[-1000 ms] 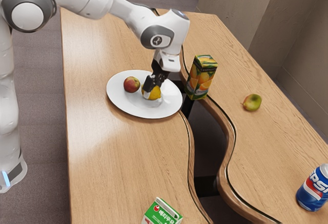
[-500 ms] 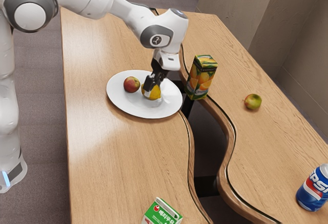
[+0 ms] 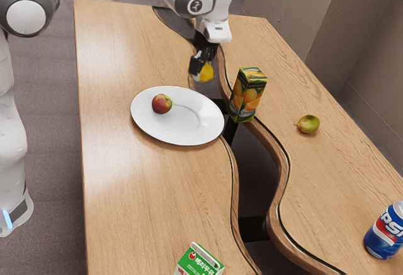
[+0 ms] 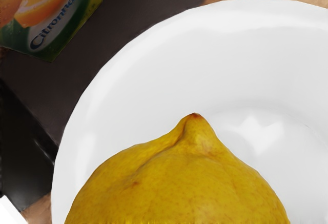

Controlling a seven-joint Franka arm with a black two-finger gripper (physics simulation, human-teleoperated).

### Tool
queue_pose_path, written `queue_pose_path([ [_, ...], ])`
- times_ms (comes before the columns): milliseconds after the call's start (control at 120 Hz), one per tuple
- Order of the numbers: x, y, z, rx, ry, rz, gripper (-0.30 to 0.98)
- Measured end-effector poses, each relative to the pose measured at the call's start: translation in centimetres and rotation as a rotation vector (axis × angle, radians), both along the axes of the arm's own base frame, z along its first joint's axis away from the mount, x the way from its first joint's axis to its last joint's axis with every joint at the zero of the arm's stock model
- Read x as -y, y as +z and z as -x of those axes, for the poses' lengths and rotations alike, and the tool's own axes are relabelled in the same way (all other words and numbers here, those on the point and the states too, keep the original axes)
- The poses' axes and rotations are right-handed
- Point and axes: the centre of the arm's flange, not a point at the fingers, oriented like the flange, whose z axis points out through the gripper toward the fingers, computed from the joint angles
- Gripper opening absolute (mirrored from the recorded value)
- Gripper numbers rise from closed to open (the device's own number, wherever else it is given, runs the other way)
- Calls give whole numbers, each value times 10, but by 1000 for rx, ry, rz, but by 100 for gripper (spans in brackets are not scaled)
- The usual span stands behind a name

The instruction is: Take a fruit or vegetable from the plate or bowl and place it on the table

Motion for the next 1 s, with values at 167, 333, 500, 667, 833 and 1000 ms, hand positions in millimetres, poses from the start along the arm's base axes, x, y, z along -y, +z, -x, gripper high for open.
queue_pose_path([
  [167,57,7,-4,-32,-104,6,35],
  [333,77,9,2,-56,-133,7,36],
  [500,293,19,-17,-17,-517,57,35],
  [667,356,20,-65,6,-638,142,34],
  [833,356,21,-68,-7,-654,133,57],
  [1000,356,25,-58,-38,-680,93,65],
])
